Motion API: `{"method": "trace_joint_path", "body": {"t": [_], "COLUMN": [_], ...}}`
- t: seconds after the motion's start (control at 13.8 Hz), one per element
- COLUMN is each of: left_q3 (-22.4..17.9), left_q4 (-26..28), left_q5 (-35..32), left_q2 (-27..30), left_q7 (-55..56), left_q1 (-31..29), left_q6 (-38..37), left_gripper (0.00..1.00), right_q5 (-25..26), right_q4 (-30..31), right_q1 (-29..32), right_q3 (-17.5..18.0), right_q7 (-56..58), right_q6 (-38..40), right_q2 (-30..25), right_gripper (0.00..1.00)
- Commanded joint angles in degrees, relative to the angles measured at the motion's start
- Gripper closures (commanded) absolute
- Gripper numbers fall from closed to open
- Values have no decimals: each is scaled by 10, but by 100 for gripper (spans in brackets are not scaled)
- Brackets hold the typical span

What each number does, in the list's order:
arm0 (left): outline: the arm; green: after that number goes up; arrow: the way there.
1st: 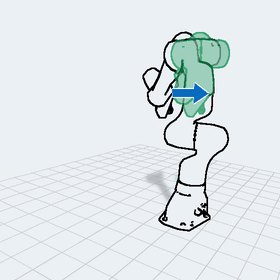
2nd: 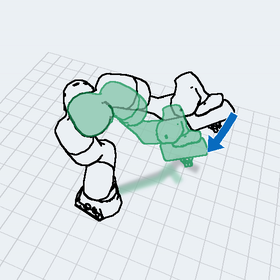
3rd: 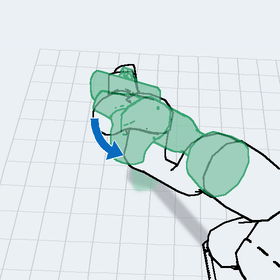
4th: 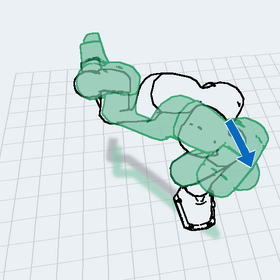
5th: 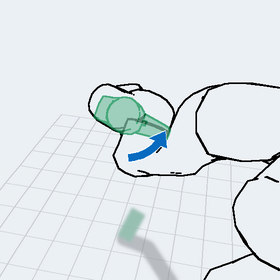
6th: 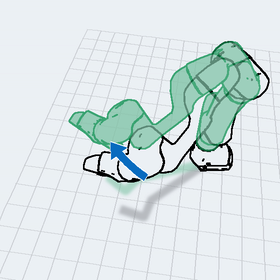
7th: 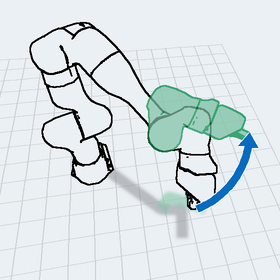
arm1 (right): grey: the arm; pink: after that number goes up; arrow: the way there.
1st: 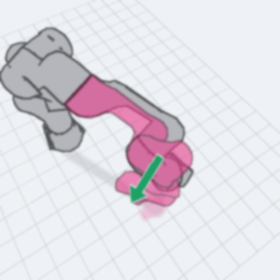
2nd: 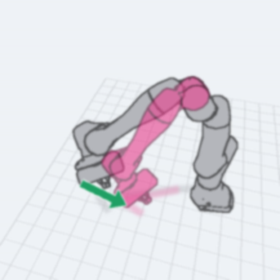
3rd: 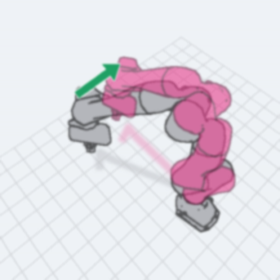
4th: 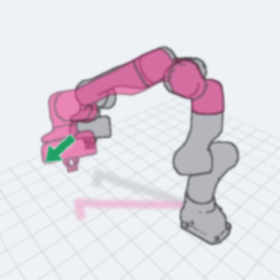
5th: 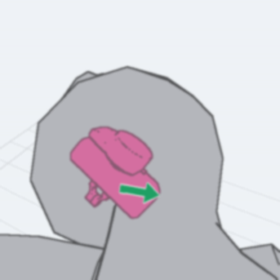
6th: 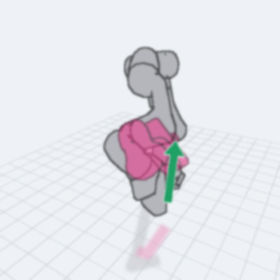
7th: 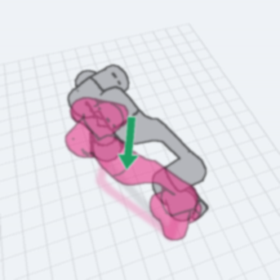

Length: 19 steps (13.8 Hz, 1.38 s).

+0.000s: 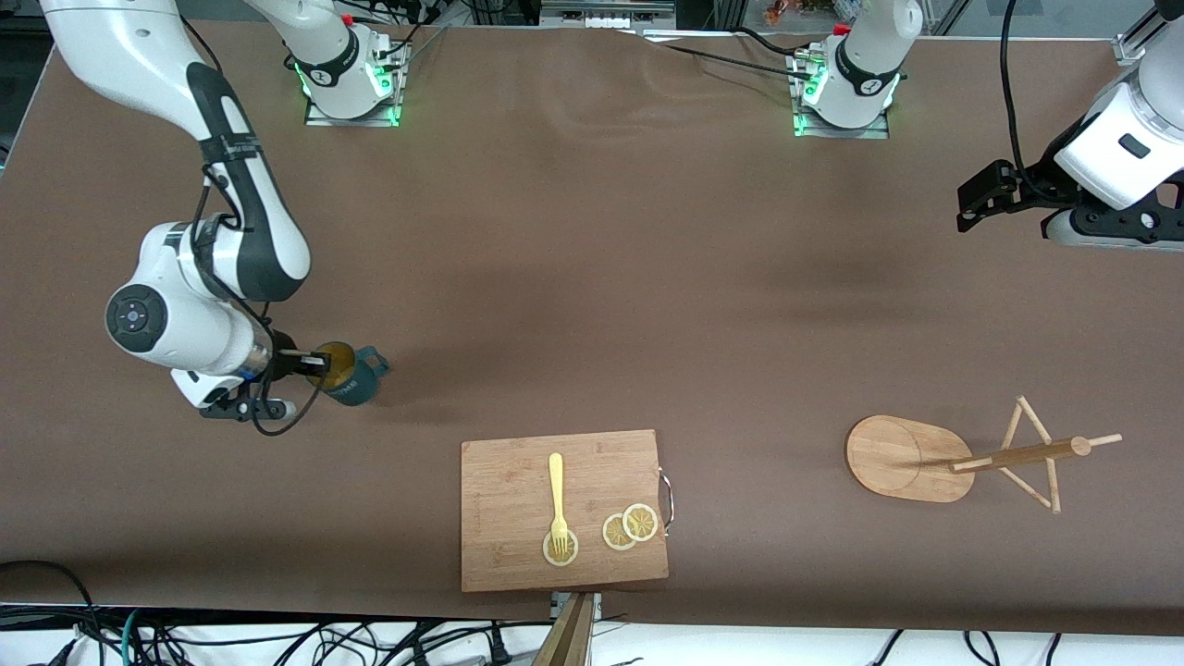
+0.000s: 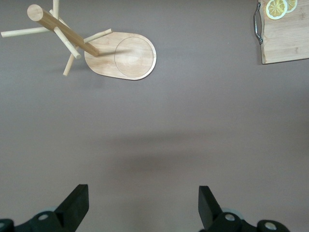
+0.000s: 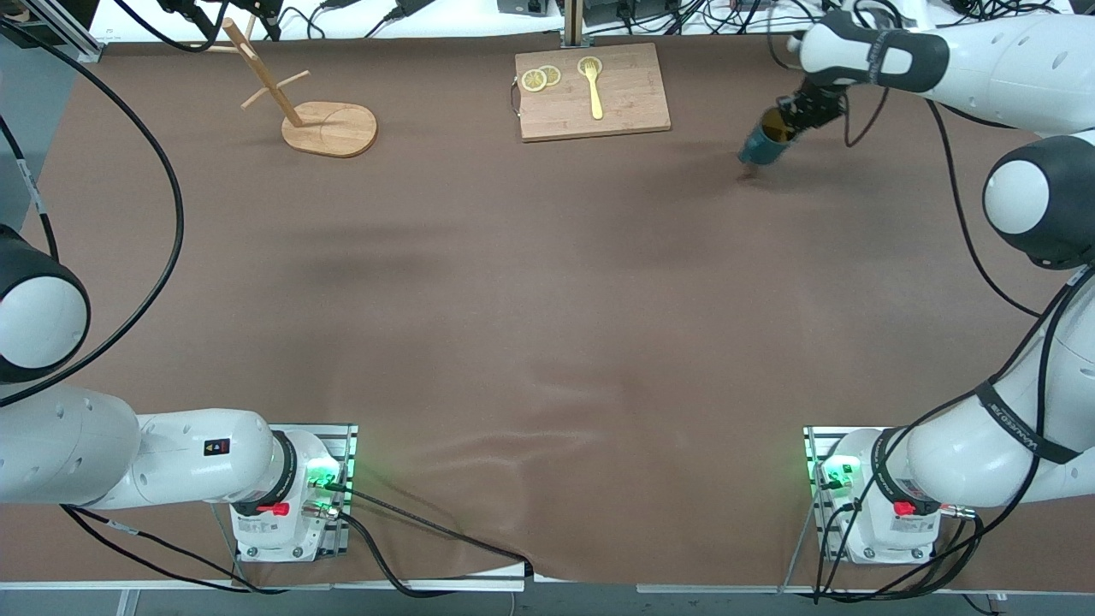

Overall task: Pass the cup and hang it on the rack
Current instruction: 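Carry the mug to mid-table with the right gripper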

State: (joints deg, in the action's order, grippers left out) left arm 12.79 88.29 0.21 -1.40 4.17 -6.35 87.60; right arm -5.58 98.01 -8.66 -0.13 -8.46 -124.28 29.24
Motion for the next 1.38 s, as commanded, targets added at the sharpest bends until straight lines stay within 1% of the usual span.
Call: {"method": "trace_joint_path", "body": {"t": [0.0, 0.15, 0.36, 0.51, 0.65, 0.87, 1.02, 1.31], "left_q3": [1, 0, 0, 0, 0, 0, 0, -6], "left_q4": [6, 4, 2, 2, 2, 1, 1, 1], "left_q5": [14, 8, 13, 11, 10, 6, 6, 7], "left_q2": [9, 4, 0, 0, 0, -2, -2, -13], "left_q7": [-10, -10, -11, -11, -11, -7, -7, -7], "left_q1": [-4, -4, -10, -10, -10, -9, -9, -14], "left_q6": [-1, 2, 1, 0, 0, -1, -1, -1], "left_gripper": [0, 0, 0, 0, 0, 0, 0, 0], "right_q5": [-5, -5, -3, -3, -3, -3, -3, -4], "right_q4": [-52, -87, -151, -210, -248, -271, -271, -273], "right_q1": [-56, -108, -197, -243, -272, -313, -333, -358], "right_q3": [7, 7, 7, 7, 7, 19, 27, 63], "right_q7": [-93, -161, -321, -408, -478, -544, -594, -655], "right_q6": [15, 15, 14, 13, 8, 4, 4, -6], "right_q2": [20, 39, 85, 124, 150, 171, 178, 186], "right_gripper": [100, 100, 100, 100, 100, 100, 100, 100]}}
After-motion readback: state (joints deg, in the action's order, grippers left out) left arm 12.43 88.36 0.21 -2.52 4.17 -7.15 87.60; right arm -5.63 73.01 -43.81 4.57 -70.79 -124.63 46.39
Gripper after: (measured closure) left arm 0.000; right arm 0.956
